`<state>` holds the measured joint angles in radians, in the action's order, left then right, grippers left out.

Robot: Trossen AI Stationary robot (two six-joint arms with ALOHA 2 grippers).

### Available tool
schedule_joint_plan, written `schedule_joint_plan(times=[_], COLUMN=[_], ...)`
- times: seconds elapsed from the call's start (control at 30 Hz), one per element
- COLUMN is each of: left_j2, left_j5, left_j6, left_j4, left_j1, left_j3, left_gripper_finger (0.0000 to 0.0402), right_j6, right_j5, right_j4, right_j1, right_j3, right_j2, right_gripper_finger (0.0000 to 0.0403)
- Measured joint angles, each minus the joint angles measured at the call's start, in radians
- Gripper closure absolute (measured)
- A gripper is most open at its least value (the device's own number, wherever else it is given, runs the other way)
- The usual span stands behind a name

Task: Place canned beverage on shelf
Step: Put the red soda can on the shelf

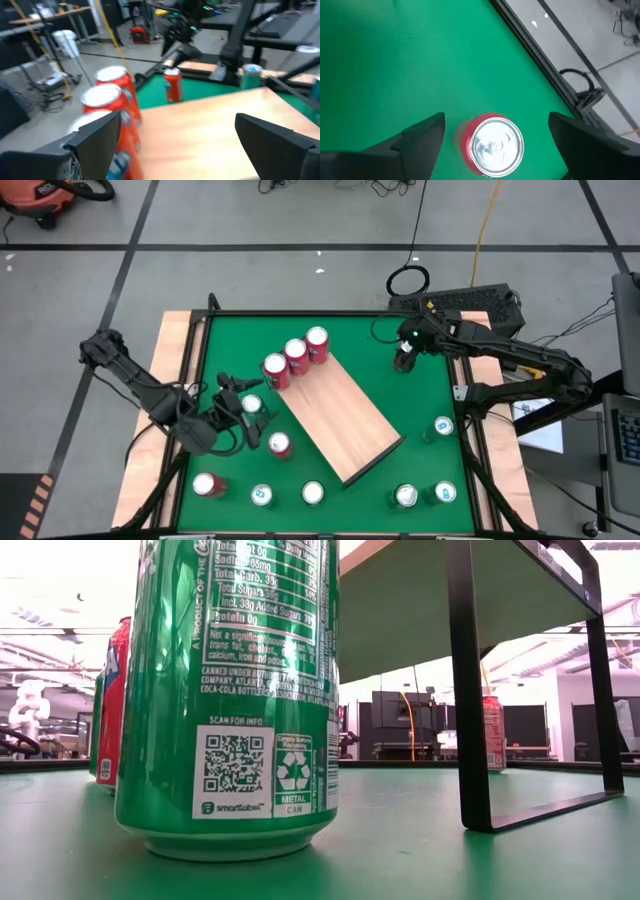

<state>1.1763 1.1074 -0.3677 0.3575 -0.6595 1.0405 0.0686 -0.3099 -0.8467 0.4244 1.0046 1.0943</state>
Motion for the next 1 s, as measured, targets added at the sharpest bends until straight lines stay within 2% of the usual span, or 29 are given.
schedule_joint_plan(times=[0.27,0.5,0.63,0.83,1.0], left_j2=[0.028,0.127,0.164,0.171,0.171], left_j5=[-0.066,-0.178,-0.18,-0.129,-0.11], left_j6=[-0.12,-0.125,-0.125,-0.125,-0.124], left_j4=[-0.005,-0.016,-0.041,-0.045,-0.044], left_j1=[-0.101,-0.129,-0.129,-0.115,-0.099], left_j3=[-0.052,-0.053,-0.053,-0.053,-0.053], left_gripper_finger=[0.0017,0.0017,0.0017,0.0017,0.0017], right_j6=[0.113,0.235,0.231,0.207,0.153], right_j5=[0.0,-0.032,-0.065,-0.081,-0.018], right_j4=[-0.004,-0.077,-0.071,-0.08,-0.043], right_j1=[-0.003,-0.02,-0.017,0.045,0.102], right_j3=[0.0,0.0,0.0,0.0,0.0], right_j2=[0.0,-0.002,-0.002,0.031,0.091], right_gripper_finger=[0.0042,0.0047,0.0044,0.0012,0.0007])
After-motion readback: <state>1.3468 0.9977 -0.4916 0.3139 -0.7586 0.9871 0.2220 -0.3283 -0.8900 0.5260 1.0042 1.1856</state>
